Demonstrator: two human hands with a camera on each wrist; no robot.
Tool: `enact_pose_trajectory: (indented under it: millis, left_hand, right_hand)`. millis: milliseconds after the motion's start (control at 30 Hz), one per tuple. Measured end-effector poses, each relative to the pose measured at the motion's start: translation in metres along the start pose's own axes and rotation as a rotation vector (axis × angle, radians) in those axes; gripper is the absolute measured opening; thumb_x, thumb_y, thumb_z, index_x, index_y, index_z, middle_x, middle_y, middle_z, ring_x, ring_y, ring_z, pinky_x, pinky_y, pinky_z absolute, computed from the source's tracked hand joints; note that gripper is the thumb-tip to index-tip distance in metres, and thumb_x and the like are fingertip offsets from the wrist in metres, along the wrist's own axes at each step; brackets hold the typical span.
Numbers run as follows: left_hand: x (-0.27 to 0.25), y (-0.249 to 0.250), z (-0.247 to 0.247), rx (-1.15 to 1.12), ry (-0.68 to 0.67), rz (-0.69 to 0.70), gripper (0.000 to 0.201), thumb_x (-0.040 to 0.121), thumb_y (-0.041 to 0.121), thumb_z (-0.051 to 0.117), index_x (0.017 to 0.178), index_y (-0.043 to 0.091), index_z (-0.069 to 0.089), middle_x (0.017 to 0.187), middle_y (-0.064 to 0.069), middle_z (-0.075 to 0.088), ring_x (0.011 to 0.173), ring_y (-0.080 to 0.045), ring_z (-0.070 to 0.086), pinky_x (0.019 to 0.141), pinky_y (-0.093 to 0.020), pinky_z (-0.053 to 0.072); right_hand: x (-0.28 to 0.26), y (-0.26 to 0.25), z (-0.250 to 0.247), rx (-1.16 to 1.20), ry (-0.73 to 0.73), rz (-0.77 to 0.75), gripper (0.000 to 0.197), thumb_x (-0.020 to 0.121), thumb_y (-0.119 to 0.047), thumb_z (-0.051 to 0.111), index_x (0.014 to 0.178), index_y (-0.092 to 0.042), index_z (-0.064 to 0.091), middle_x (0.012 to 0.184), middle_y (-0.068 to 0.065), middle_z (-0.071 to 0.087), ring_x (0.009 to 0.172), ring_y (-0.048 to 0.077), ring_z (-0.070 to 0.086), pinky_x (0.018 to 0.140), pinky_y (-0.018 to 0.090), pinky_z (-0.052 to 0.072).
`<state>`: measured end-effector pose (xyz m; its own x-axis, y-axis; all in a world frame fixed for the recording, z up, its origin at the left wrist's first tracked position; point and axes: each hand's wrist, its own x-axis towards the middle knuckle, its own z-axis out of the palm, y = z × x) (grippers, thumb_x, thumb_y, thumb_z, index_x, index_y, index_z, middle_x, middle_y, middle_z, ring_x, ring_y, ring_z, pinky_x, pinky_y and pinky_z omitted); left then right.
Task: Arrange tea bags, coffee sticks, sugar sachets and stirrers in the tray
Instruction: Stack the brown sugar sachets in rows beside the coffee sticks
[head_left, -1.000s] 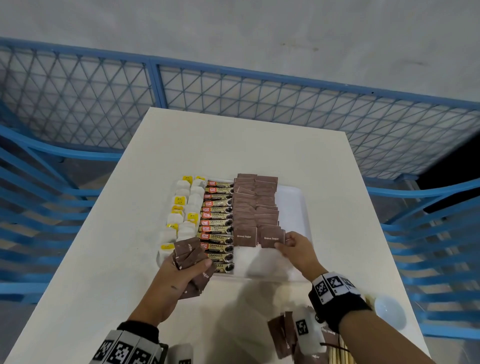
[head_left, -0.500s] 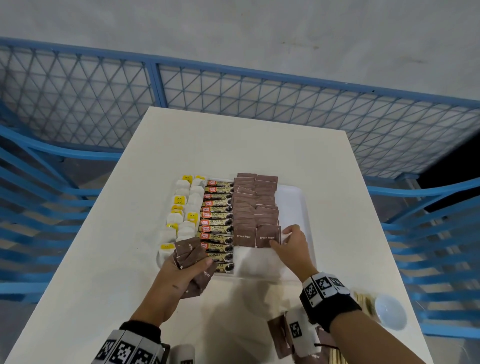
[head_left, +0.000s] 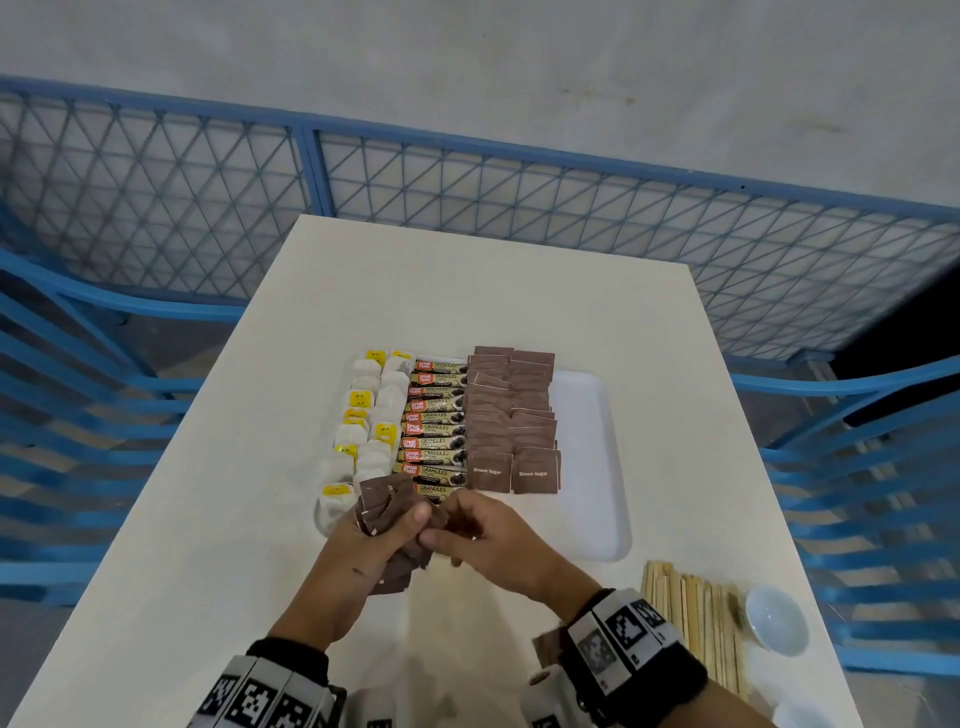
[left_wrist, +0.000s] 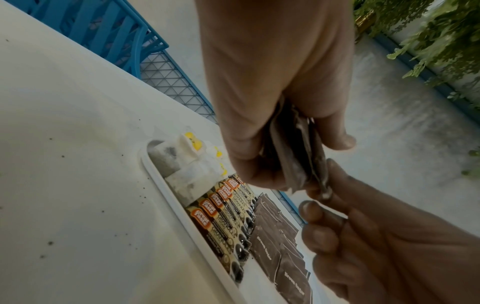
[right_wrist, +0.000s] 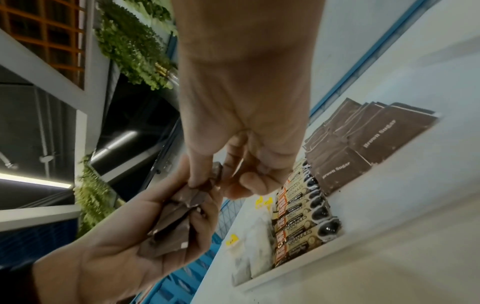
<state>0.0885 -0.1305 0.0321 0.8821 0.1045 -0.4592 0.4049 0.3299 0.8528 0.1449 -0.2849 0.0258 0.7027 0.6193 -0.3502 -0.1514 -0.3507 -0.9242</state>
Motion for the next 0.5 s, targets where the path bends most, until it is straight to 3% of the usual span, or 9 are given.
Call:
enact_pose_trajectory:
  millis: [67, 133, 200, 300, 400, 500]
  left_hand:
    - [-0.001, -0.001, -0.001, 0.014, 0.019, -0.011, 0.024, 0.082, 0.029, 0.069, 0.092, 0.008, 0.067, 0.063, -0.015, 0.058, 0.039, -0.01, 0.043, 0.038, -0.017, 0.033]
    - [-0.001, -0.003, -0.004, -0.01, 0.041, -0.029, 0.028, 0.078, 0.017, 0.072, 0.102, 0.007, 0.063, 0.062, -0.01, 0.06, 0.044, -0.012, 0.047, 0.038, -0.017, 0.033]
    - [-0.001, -0.004, -0.007, -0.037, 0.037, -0.037, 0.033, 0.069, 0.014, 0.068, 0.099, 0.005, 0.06, 0.05, -0.002, 0.052, 0.039, -0.011, 0.039, 0.039, -0.016, 0.03]
    - [0.0, -0.005, -0.009, 0.004, 0.013, -0.027, 0.027, 0.077, 0.005, 0.067, 0.102, -0.001, 0.058, 0.049, 0.0, 0.046, 0.037, -0.01, 0.033, 0.04, -0.017, 0.029]
    - [0.0, -0.006, -0.01, 0.02, 0.008, -0.034, 0.029, 0.074, 0.008, 0.069, 0.1, 0.002, 0.059, 0.049, 0.002, 0.049, 0.035, -0.007, 0.038, 0.037, -0.016, 0.033]
    - [-0.001, -0.004, -0.011, -0.03, -0.017, -0.065, 0.011, 0.083, 0.002, 0.064, 0.092, 0.006, 0.058, 0.047, 0.004, 0.042, 0.037, -0.008, 0.033, 0.038, -0.015, 0.03]
  right_hand:
    - [0.0, 0.0, 0.0, 0.05, 0.028, -0.005, 0.016, 0.087, -0.019, 0.065, 0.08, -0.019, 0.05, 0.07, -0.005, 0.058, 0.061, 0.007, 0.055, 0.055, 0.018, 0.044]
    - [-0.001, -0.001, -0.002, 0.12, 0.032, 0.01, 0.014, 0.09, -0.014, 0.06, 0.083, -0.016, 0.048, 0.074, 0.001, 0.06, 0.065, 0.012, 0.059, 0.056, 0.022, 0.047]
    - [-0.003, -0.003, -0.005, 0.195, 0.017, 0.046, 0.011, 0.093, -0.012, 0.054, 0.087, -0.015, 0.045, 0.082, 0.005, 0.062, 0.069, 0.019, 0.063, 0.06, 0.024, 0.053]
    - [-0.005, -0.003, -0.007, 0.289, 0.015, 0.068, 0.011, 0.093, -0.007, 0.053, 0.096, -0.01, 0.043, 0.086, 0.006, 0.063, 0.07, 0.024, 0.066, 0.065, 0.027, 0.057]
    - [-0.004, 0.001, -0.008, 0.353, 0.046, 0.046, 0.017, 0.087, 0.001, 0.06, 0.099, -0.007, 0.051, 0.085, 0.006, 0.063, 0.068, 0.016, 0.066, 0.068, 0.025, 0.055]
    - [-0.003, 0.006, -0.009, 0.395, 0.094, 0.047, 0.015, 0.084, 0.006, 0.06, 0.091, -0.008, 0.059, 0.079, 0.006, 0.063, 0.066, 0.01, 0.063, 0.068, 0.02, 0.053]
